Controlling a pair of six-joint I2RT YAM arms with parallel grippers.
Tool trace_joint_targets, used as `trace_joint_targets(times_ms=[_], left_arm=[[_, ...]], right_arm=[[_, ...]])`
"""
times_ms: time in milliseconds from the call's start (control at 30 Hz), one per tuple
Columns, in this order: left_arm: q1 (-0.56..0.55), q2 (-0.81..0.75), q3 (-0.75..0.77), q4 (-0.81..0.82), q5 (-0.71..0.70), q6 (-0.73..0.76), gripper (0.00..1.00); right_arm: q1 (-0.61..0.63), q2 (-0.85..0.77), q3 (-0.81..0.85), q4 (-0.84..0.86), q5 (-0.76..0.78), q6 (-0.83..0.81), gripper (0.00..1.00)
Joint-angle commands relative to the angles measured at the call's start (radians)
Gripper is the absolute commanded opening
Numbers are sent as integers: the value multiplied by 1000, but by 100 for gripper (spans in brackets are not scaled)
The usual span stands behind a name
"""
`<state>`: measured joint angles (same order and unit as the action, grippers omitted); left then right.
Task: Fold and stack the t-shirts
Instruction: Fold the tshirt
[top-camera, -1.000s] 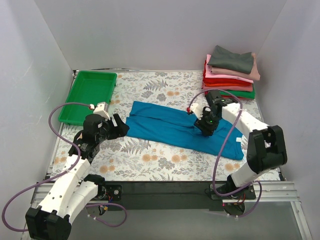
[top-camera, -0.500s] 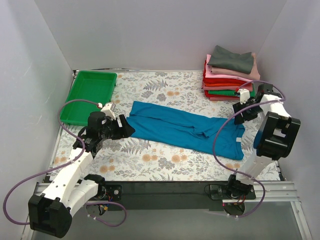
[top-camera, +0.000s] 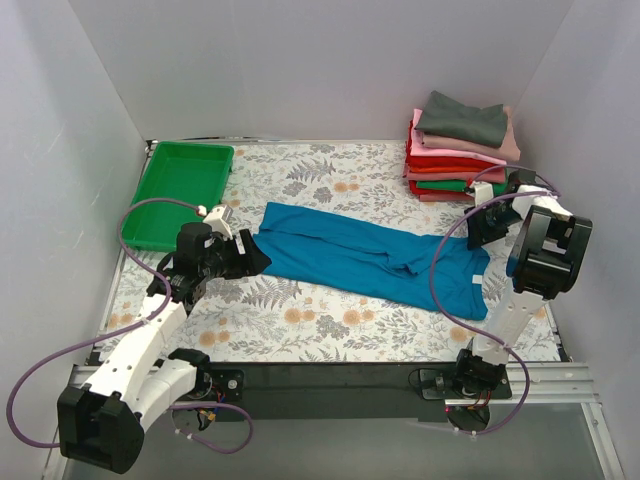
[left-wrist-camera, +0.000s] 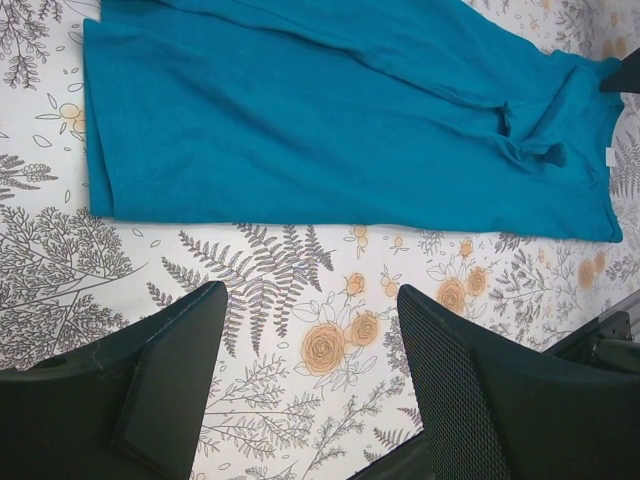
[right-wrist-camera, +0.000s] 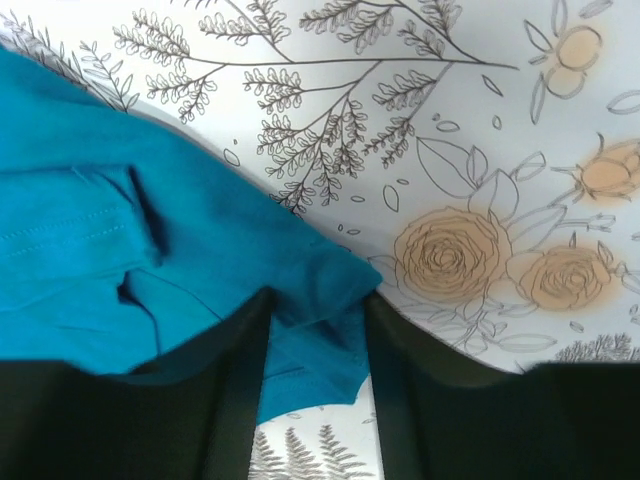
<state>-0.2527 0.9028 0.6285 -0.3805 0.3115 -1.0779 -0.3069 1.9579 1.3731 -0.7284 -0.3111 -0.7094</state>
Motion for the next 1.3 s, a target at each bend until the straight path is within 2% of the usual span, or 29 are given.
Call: trace_joint_targets(times_ms=[0,33,67,133,400,467,533,633,733,867,1000,1100,1267], left_arm=[[-2,-4,-9,22,24,19,68],[-2,-1,-9,23,28,19,68],[-2,2,-10,25,38,19,68],[-2,10,-12,32,54,22,67],[-29,77,-7,61,135,33,65],[-34,91,-3,63,127,35,65],[-37,122,13,68,92,35,65],[-39,200,66,72,28,42,65],[-39,289,149,84,-15,81,65],[-39,561,368,77,-90,180,65],[-39,790,535,-21,-173,182,65],[-39,864,588,-93,-230,116,64],[-62,779,478,-118,-299,13,64]], right_arm=[[-3,24,34,12,-34,-22,42],[-3,27,31,12,-43,-31,36],[-3,21,30,14,-57,-39,20],[-3,16,47,21,-68,-50,2],[-1,29,187,110,-54,30,1],[-1,32,199,115,-34,33,18],[-1,23,192,121,-8,28,39],[-1,-48,123,151,50,15,50],[-1,-156,22,168,56,5,54],[17,-319,-127,123,-141,-34,57],[110,-499,-293,107,-285,-44,57],[159,-611,-387,116,-351,-3,57],[176,-703,-503,135,-405,25,57]])
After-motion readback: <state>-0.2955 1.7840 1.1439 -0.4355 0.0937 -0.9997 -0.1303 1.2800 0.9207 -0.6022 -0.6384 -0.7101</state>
